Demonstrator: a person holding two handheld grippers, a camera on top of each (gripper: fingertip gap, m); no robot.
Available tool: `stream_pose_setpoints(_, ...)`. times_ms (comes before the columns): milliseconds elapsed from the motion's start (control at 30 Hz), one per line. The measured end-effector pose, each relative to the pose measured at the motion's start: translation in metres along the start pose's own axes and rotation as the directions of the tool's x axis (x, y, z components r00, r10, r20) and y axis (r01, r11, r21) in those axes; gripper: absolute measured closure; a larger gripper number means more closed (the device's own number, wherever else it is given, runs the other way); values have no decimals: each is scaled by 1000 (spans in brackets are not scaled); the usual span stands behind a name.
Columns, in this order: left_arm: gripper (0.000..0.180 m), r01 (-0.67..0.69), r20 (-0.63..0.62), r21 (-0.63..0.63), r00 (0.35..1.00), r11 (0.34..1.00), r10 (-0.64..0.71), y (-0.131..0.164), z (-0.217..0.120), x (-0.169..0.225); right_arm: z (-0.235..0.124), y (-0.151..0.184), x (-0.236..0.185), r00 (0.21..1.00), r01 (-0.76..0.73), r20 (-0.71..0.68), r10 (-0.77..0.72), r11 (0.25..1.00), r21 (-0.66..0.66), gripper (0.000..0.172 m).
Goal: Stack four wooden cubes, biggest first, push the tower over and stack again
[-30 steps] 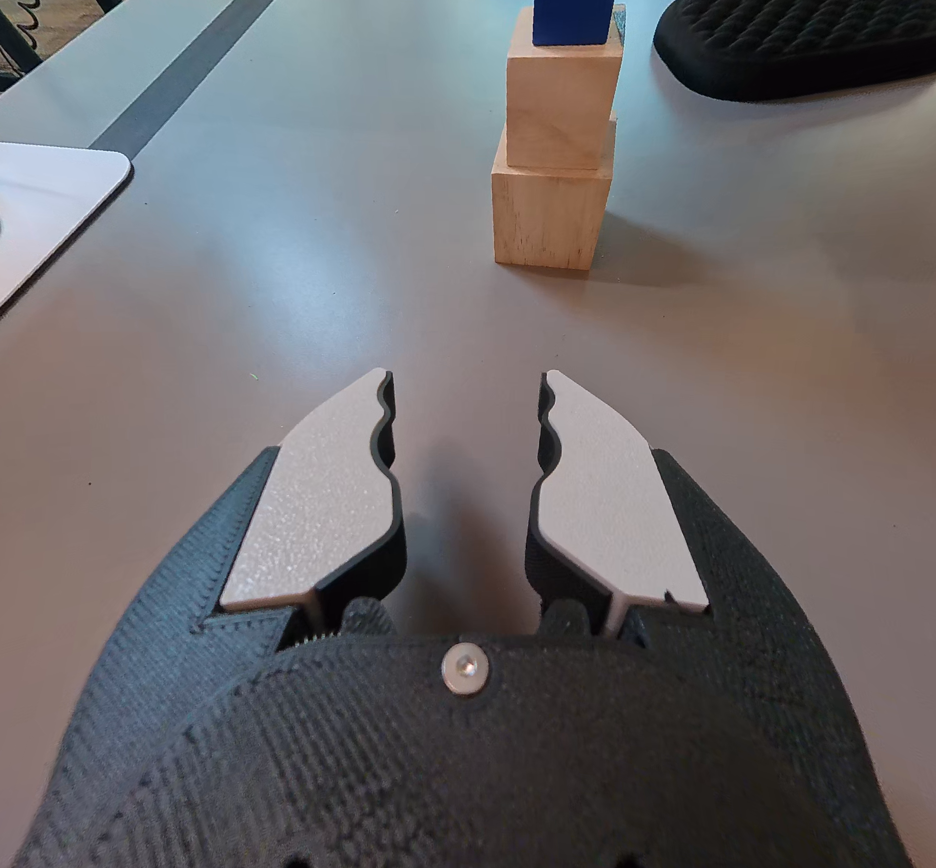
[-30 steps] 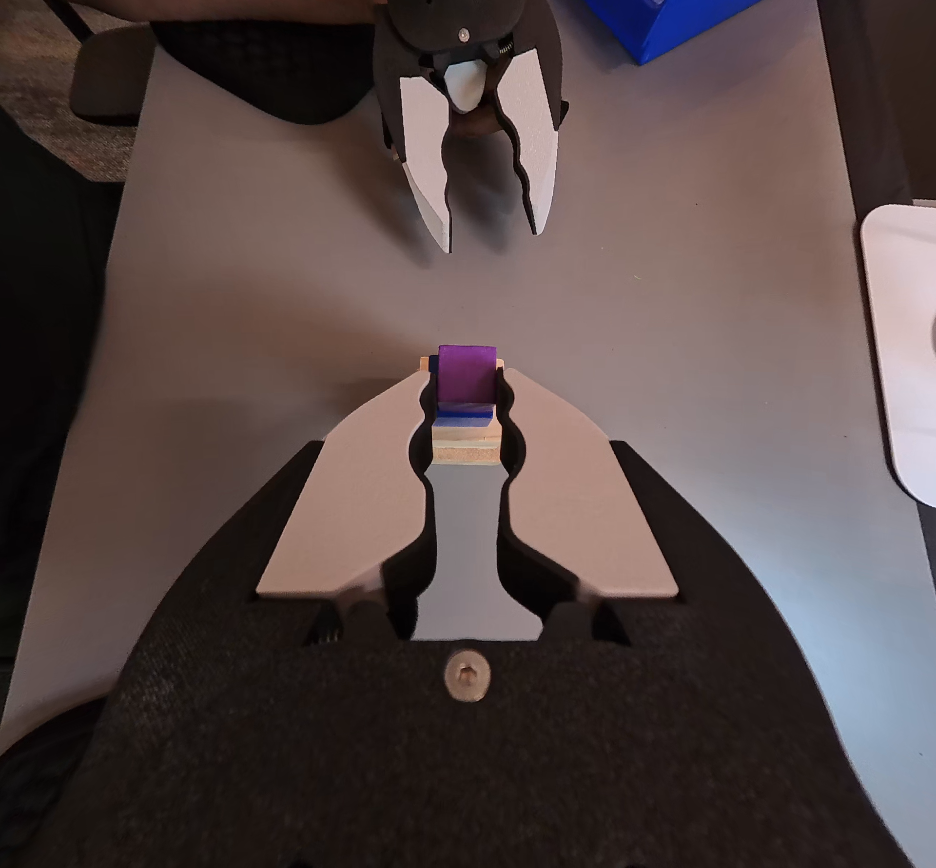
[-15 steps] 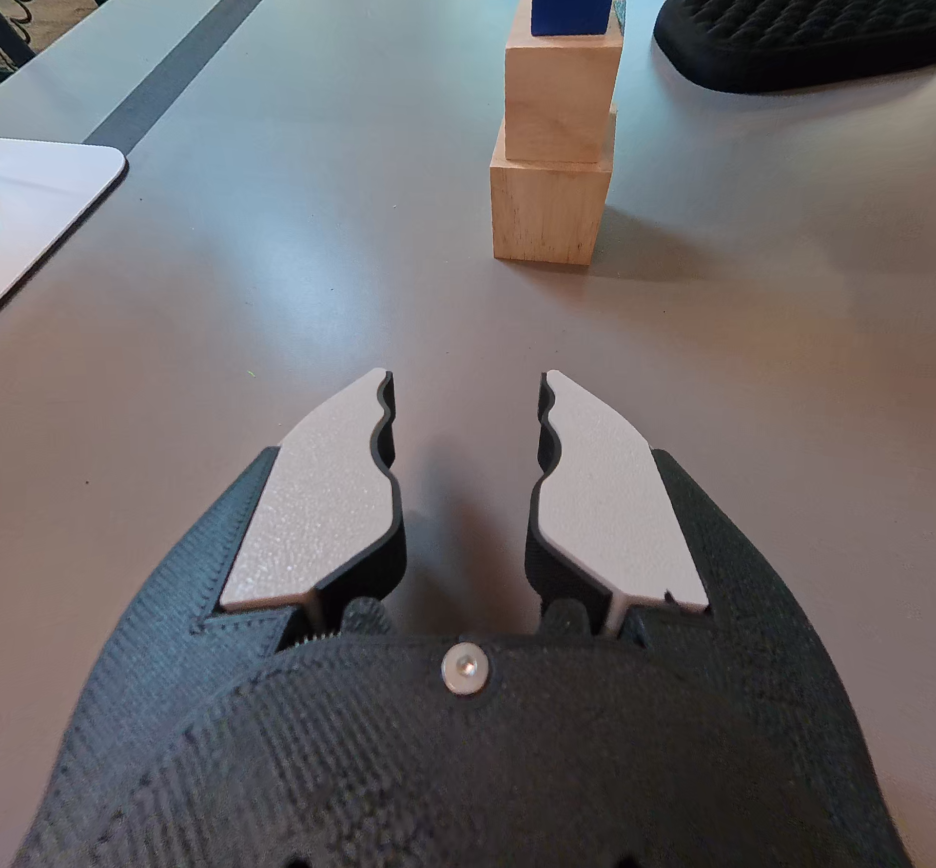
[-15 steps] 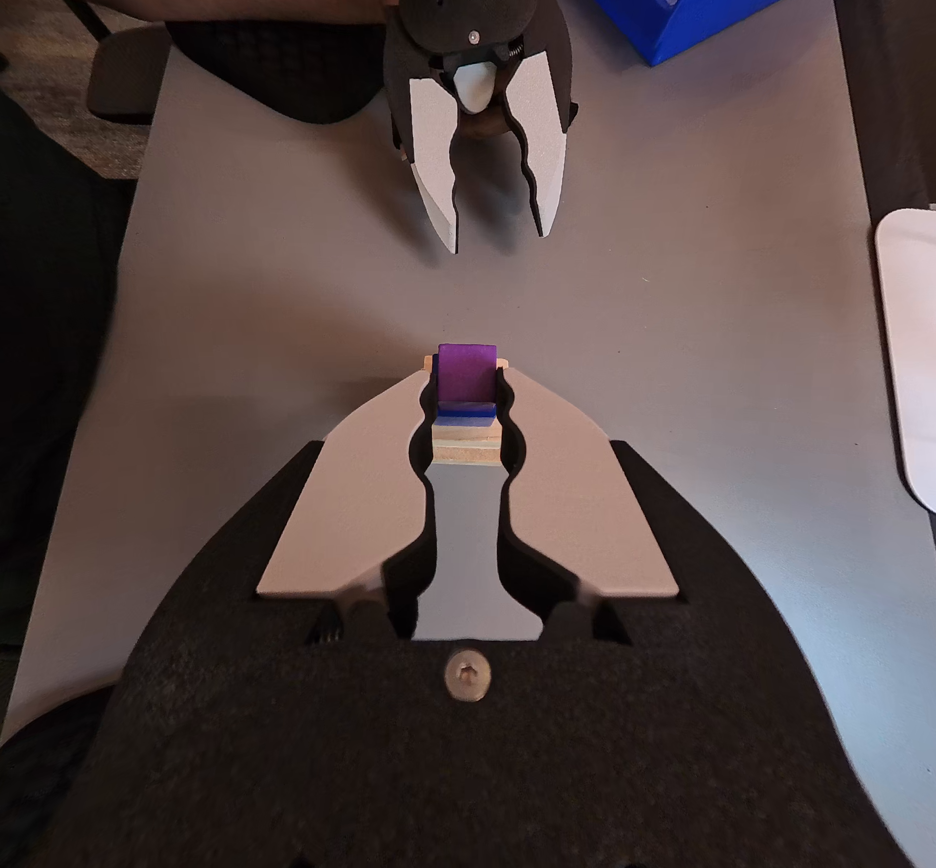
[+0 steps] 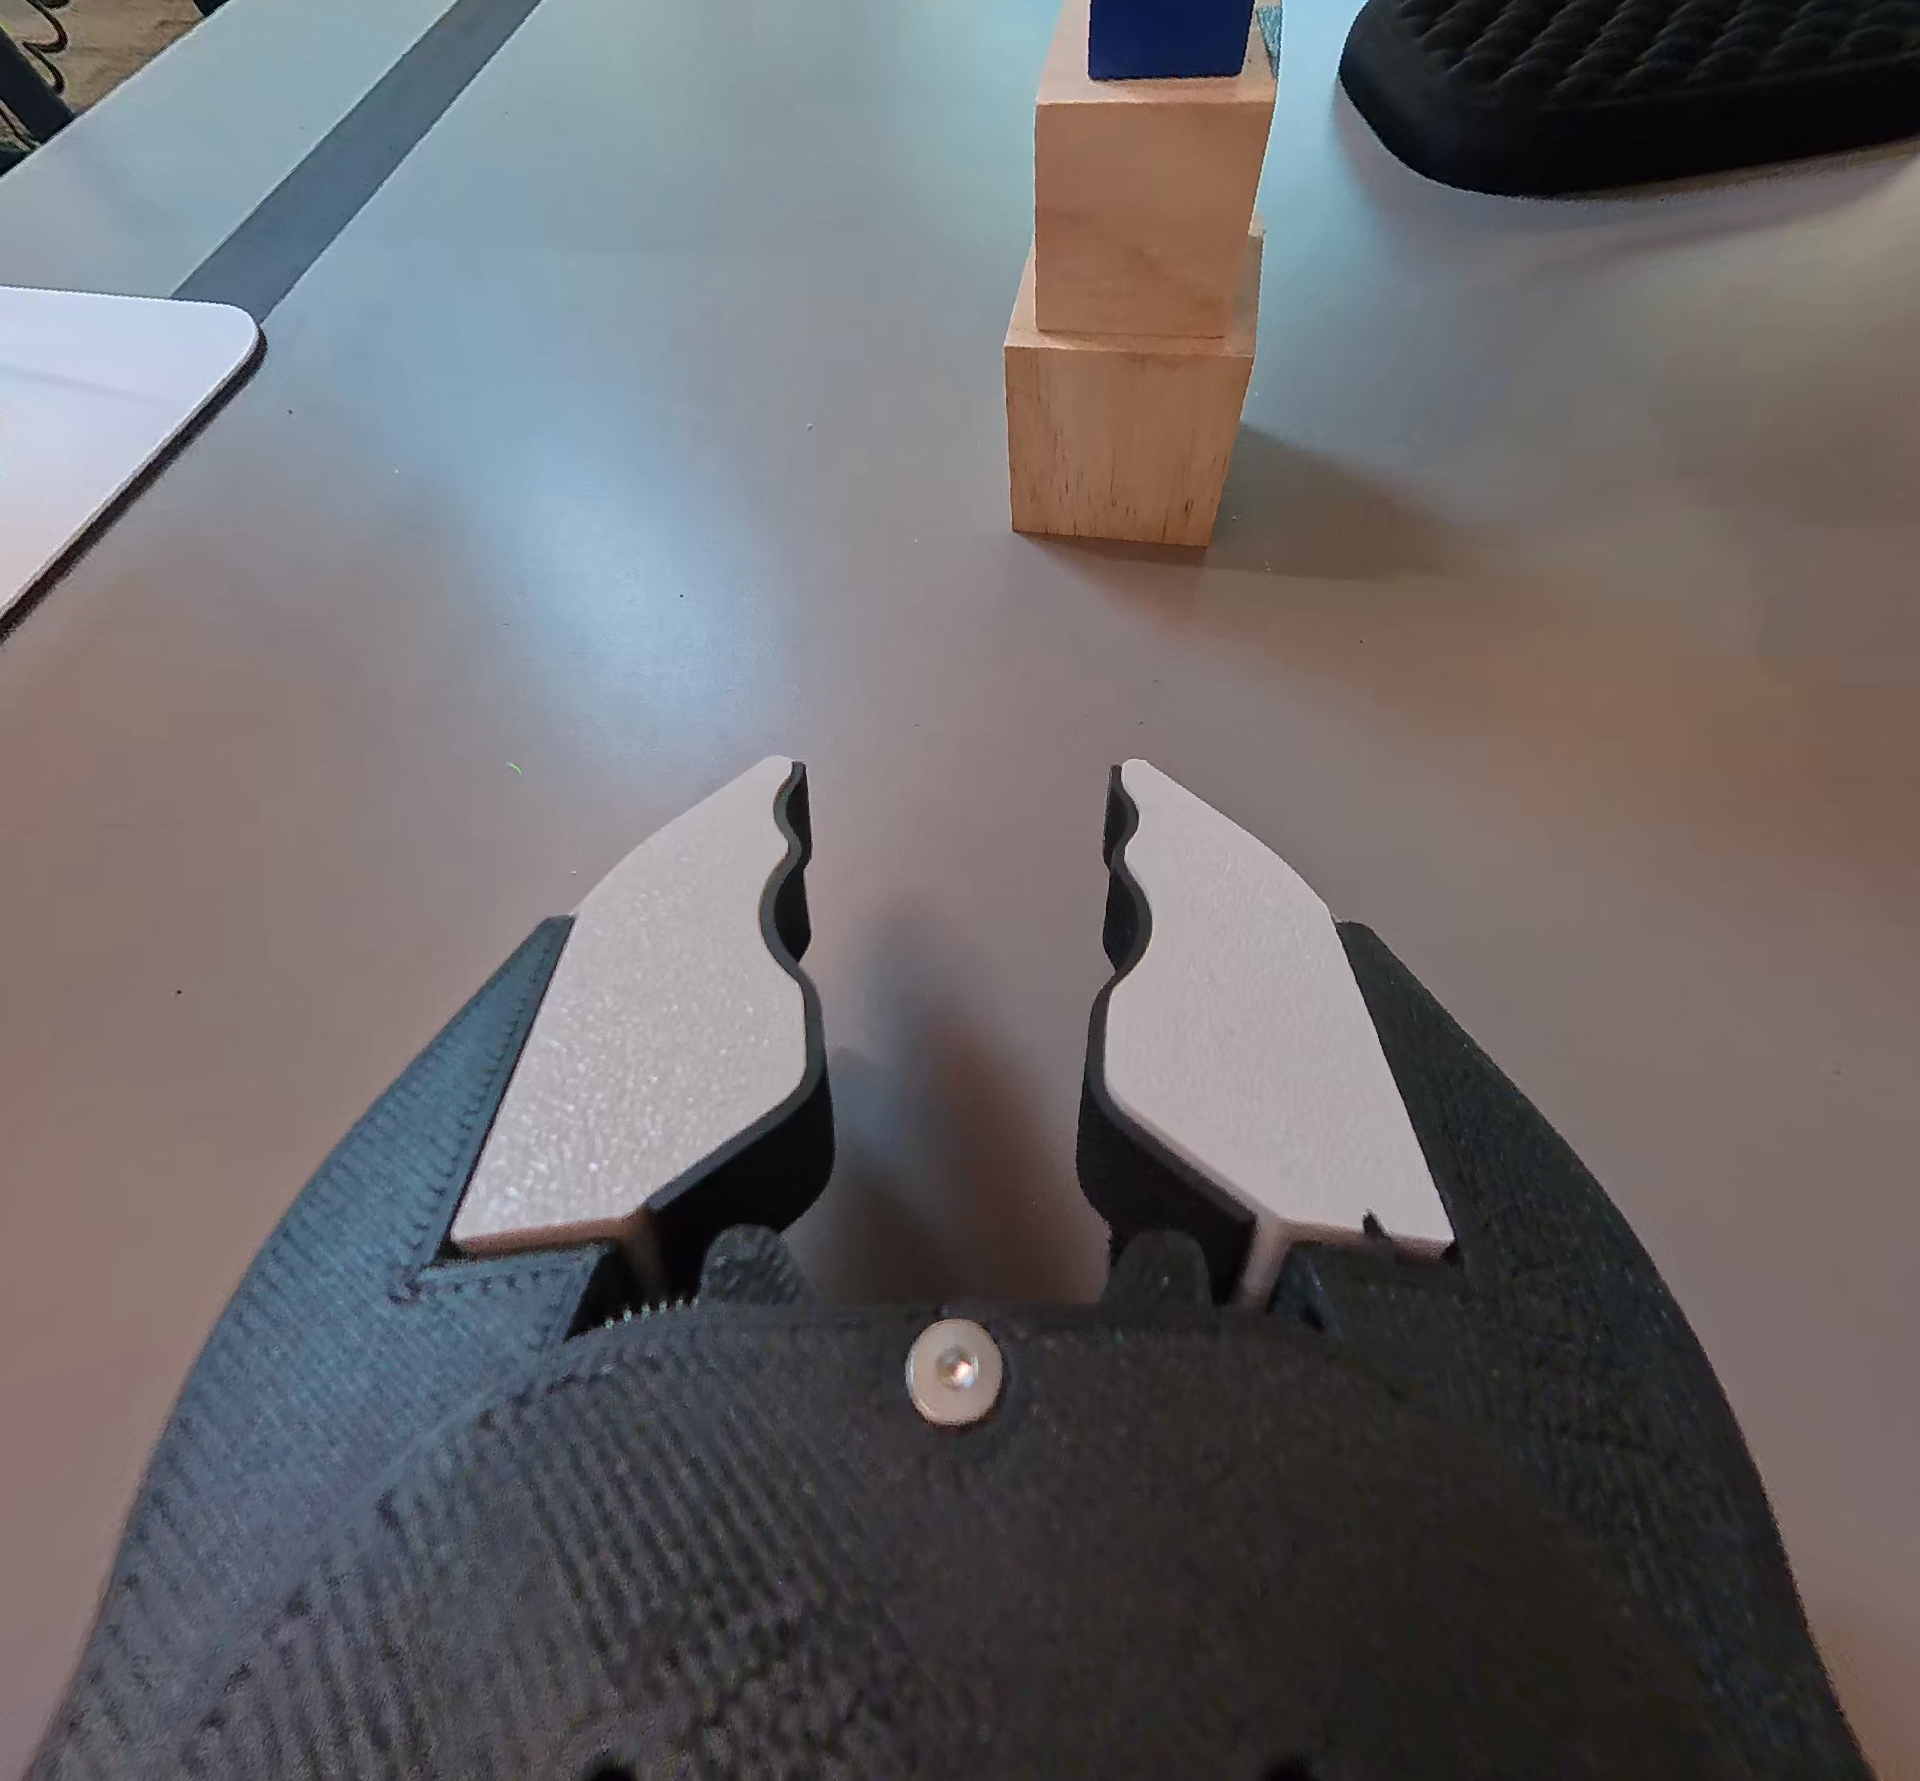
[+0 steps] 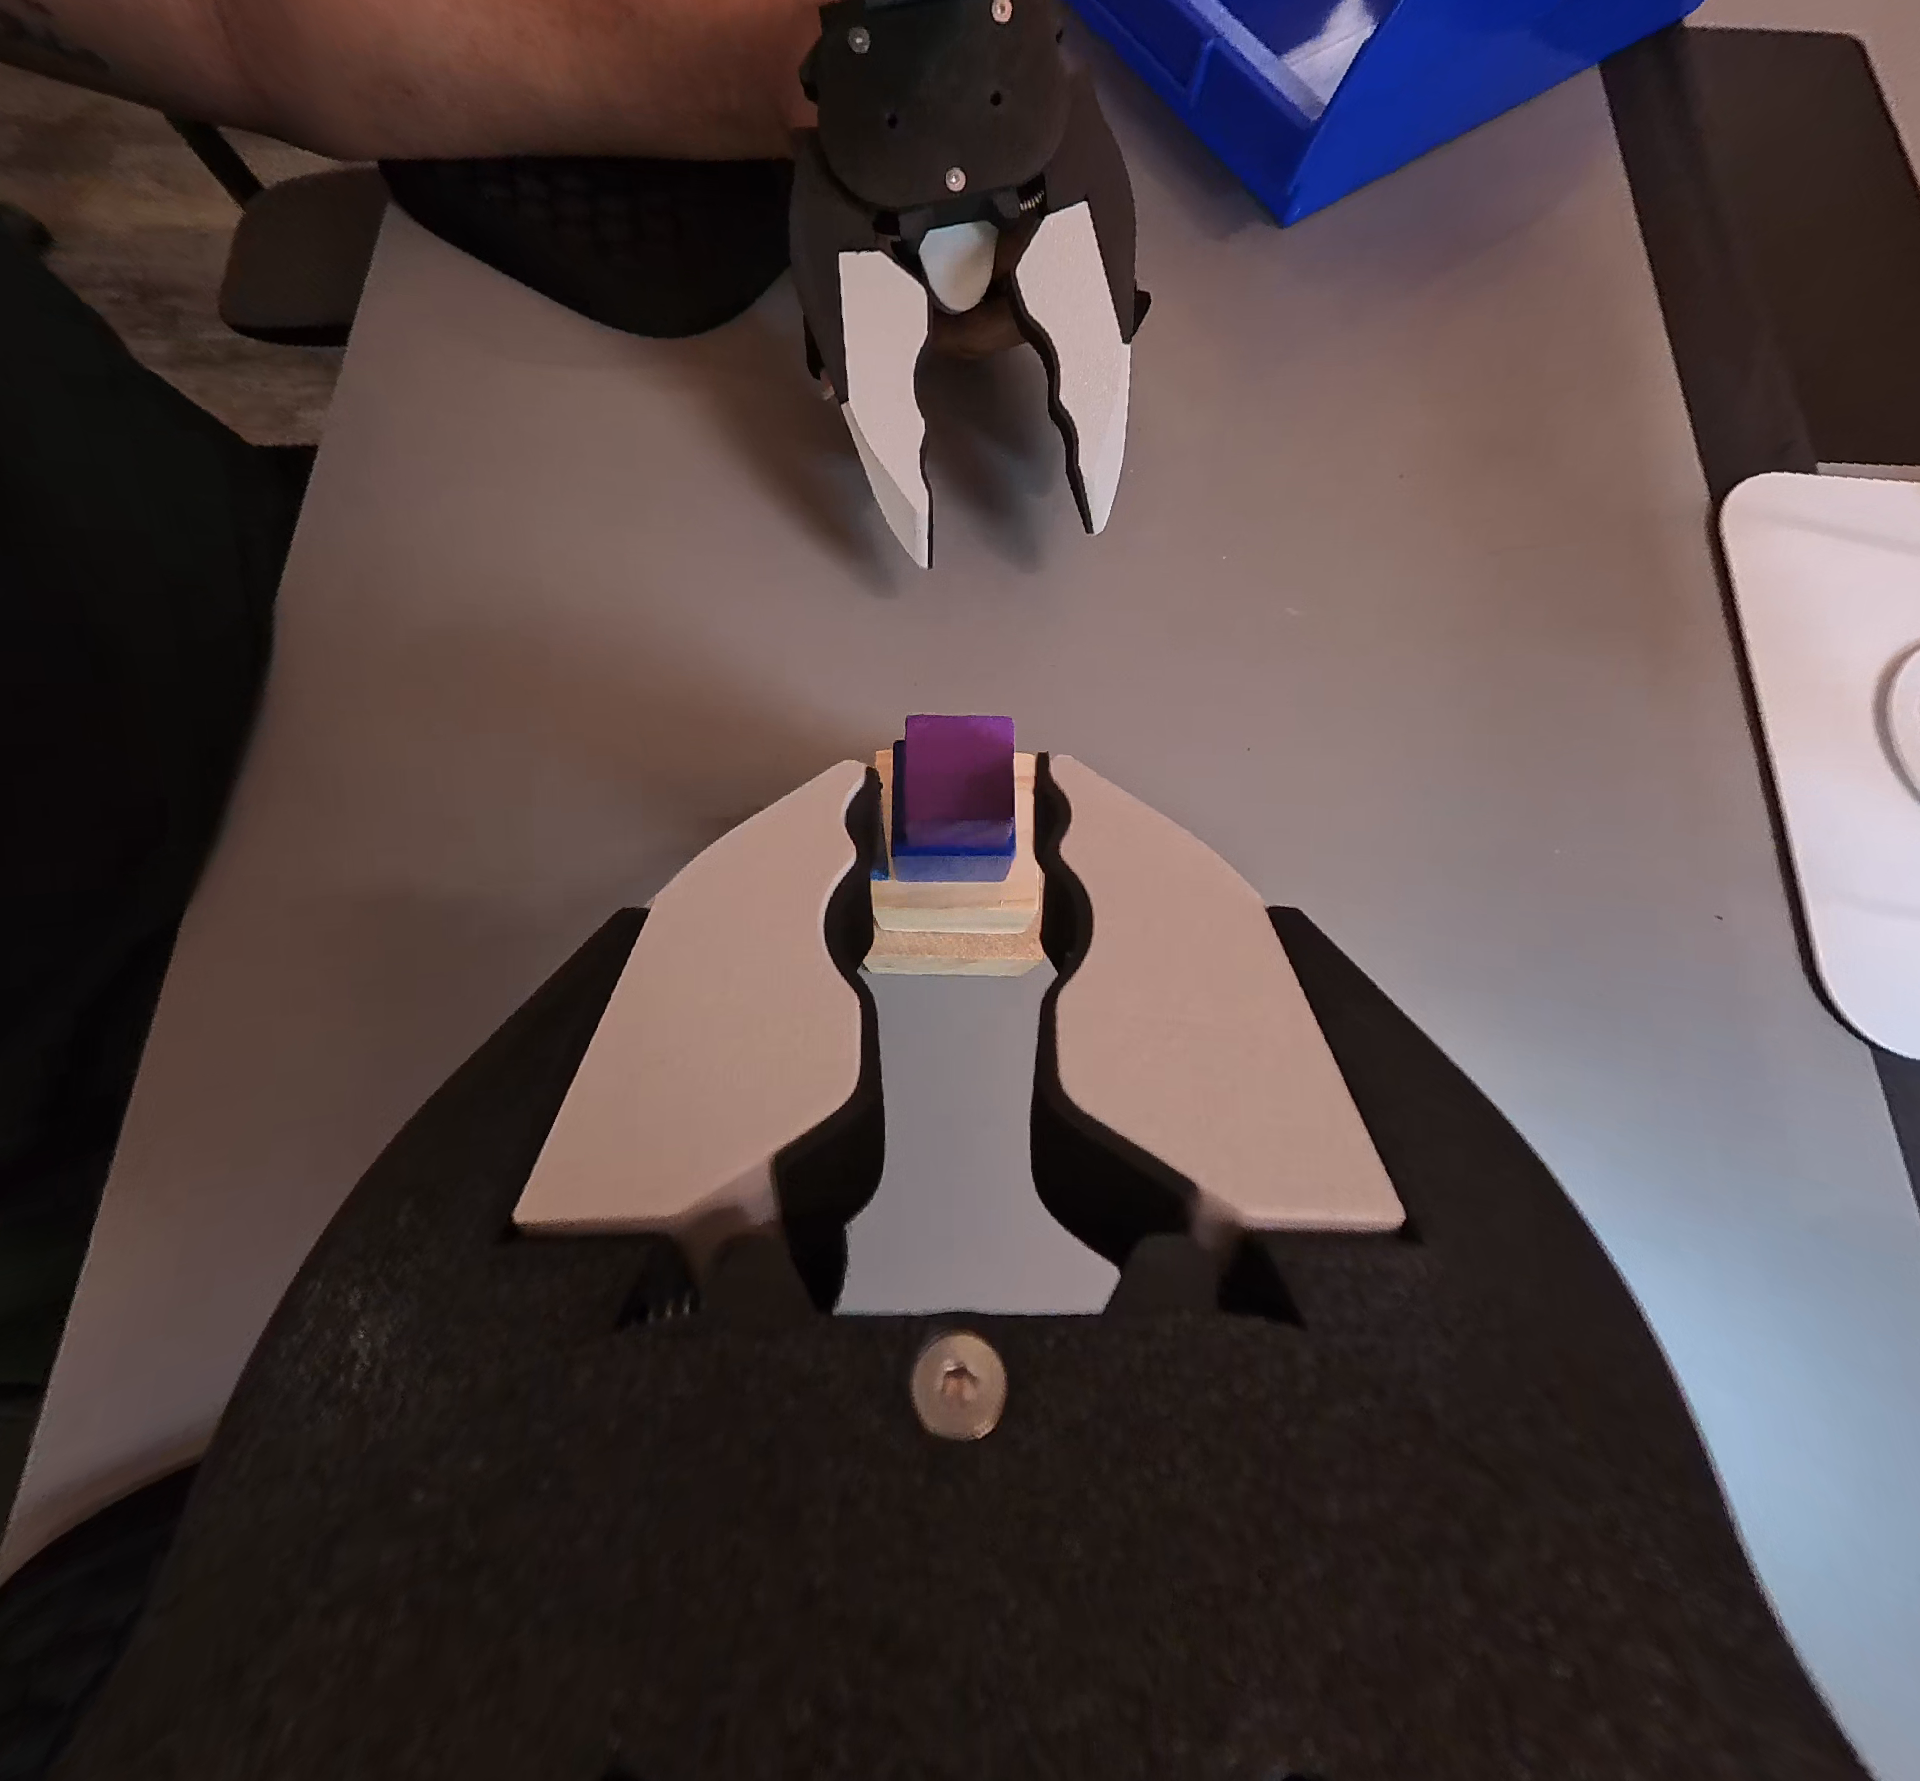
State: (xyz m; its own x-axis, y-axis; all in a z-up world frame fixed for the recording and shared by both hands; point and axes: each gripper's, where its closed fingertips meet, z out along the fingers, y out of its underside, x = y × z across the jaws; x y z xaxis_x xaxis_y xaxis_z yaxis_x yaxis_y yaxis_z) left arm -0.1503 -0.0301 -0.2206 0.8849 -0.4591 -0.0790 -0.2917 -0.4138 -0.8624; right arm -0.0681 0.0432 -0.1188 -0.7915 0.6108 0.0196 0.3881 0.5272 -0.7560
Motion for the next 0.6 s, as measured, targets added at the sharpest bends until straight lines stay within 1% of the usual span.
stream_pose_setpoints(133, 126, 0, 0, 4, 1000, 1000, 0, -1, 0, 0, -9, -1, 3, 999, -16, -38, 18, 999, 52, 144)
stream_pose_setpoints(333, 126, 5, 9, 30, 1000, 1000, -5, -5, -2, -1, -25, 0, 11, 986, -44, -148, 78, 975, 219, 144)
stream_pose_setpoints(433, 127, 11, 15, 40, 1000, 999, -11, -7, -2, -3, -26, 13, 8, 977, -84, -165, 134, 956, 283, 144)
stream_pose_setpoints(600, 134, 24, 24, 67, 999, 997, -26, -10, -4, -6, -18, 44, 1, 960, -153, -167, 226, 919, 364, 152)
